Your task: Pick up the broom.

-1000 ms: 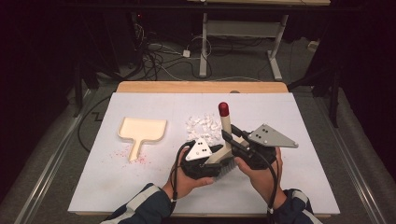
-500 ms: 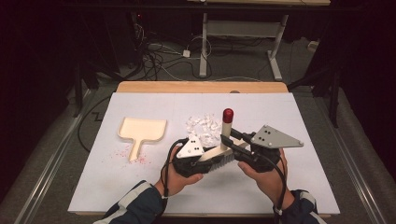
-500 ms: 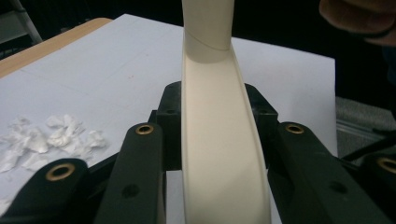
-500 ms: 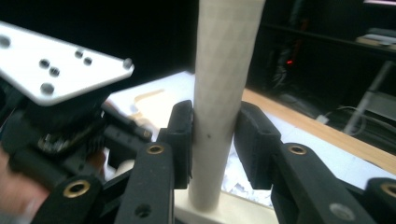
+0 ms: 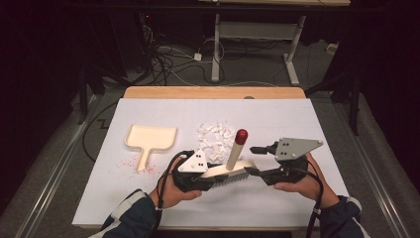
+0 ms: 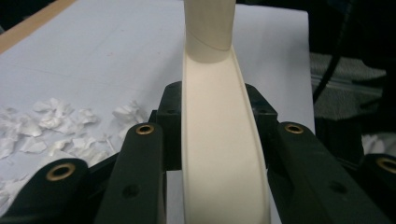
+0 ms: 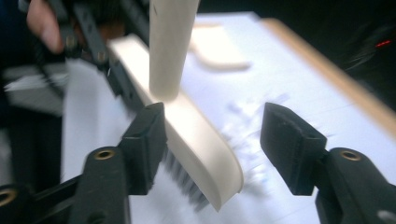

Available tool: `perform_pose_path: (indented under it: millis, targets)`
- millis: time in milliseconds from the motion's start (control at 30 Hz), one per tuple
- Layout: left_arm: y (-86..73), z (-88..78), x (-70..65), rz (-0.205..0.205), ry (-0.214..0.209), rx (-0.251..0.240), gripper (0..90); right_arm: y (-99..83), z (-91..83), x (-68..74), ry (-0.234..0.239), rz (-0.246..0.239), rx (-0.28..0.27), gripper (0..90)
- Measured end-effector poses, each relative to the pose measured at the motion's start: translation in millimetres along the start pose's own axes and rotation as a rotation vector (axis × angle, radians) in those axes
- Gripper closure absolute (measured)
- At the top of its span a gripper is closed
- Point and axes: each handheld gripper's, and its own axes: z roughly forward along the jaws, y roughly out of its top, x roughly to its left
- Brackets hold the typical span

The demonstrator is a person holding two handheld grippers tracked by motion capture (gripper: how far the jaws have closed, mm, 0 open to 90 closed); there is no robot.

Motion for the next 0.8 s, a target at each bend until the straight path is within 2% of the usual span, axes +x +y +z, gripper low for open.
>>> perform_pose_path:
  millis: [33,67,100,133,167,200,233,267,300,333,367,400,433,467,533,567,600,633,700,733,767,800]
  targets:
    - [0.0,0.0,0.0,0.000,0.000,0.000,65.8,0.0,0.0,0.0,0.000,0.000,0.000,39.5]
    - [-0.4,-0.9,0.3,0.012,-0.012,0.017,65.8,-4.5,10.1,1.3,0.088,-0.022,0.041,39.9]
    - [-1.2,-1.4,0.1,0.023,-0.025,0.028,65.8,-4.5,10.1,1.3,0.088,-0.022,0.041,39.9]
    - [-2.2,-1.8,-0.3,0.037,-0.035,0.036,65.8,-8.6,21.6,4.8,0.130,-0.058,0.083,40.0]
    - [-4.4,-1.6,-0.5,0.055,-0.072,0.042,65.8,-10.6,27.9,5.8,0.148,-0.057,0.103,40.9]
    - [-4.4,-1.6,-0.5,0.055,-0.072,0.042,65.8,-12.7,33.6,6.2,0.167,-0.060,0.125,42.0]
    - [-4.3,0.8,-2.1,0.073,-0.097,0.055,65.8,-14.9,39.5,6.1,0.181,-0.070,0.127,42.6]
    - [-4.3,0.8,-2.1,0.073,-0.097,0.055,65.8,-14.9,39.5,6.1,0.181,-0.070,0.127,42.6]
    - [-4.0,2.5,-3.5,0.087,-0.109,0.060,65.7,-18.9,48.6,6.1,0.247,-0.064,0.135,45.5]
    - [-3.6,4.5,-4.4,0.098,-0.122,0.064,65.7,-18.9,48.6,6.1,0.247,-0.064,0.135,45.5]
    - [-3.0,7.0,-5.2,0.100,-0.131,0.067,65.7,-22.3,55.0,6.5,0.308,-0.084,0.132,51.6]
    - [-2.4,9.4,-5.7,0.101,-0.136,0.070,65.7,-24.0,56.5,7.7,0.339,-0.063,0.140,54.7]
    - [-1.9,13.3,-6.2,0.108,-0.139,0.092,65.7,-25.1,59.0,8.5,0.357,-0.063,0.146,58.1]
    - [-1.9,13.3,-6.2,0.108,-0.139,0.092,65.6,-25.6,61.5,9.8,0.366,-0.077,0.146,63.8]
    - [-4.0,14.9,-3.4,0.089,-0.149,0.085,65.5,-25.9,62.2,11.1,0.364,-0.085,0.149,64.0]
    - [-5.0,15.0,-1.2,0.067,-0.151,0.071,61.6,-26.1,62.5,11.6,0.358,-0.067,0.158,66.9]
    - [-5.4,14.4,1.2,0.051,-0.145,0.062,61.6,-26.1,62.5,11.6,0.358,-0.067,0.158,66.9]
    - [-5.7,13.1,3.3,0.042,-0.139,0.051,57.7,-24.9,62.5,12.6,0.335,-0.066,0.167,67.5]
    - [-6.1,8.0,6.7,0.022,-0.106,0.017,54.4,-24.4,62.6,12.0,0.318,-0.068,0.164,67.5]
    - [-6.4,0.5,10.3,0.005,-0.088,-0.017,52.3,-24.8,62.6,9.9,0.289,-0.070,0.168,67.6]
    - [-6.4,0.5,10.3,0.005,-0.088,-0.017,50.9,-25.5,62.1,8.8,0.274,-0.061,0.170,67.6]
    - [-6.2,-6.4,11.9,0.003,-0.034,-0.028,46.8,-26.2,61.6,7.2,0.264,-0.051,0.168,67.6]
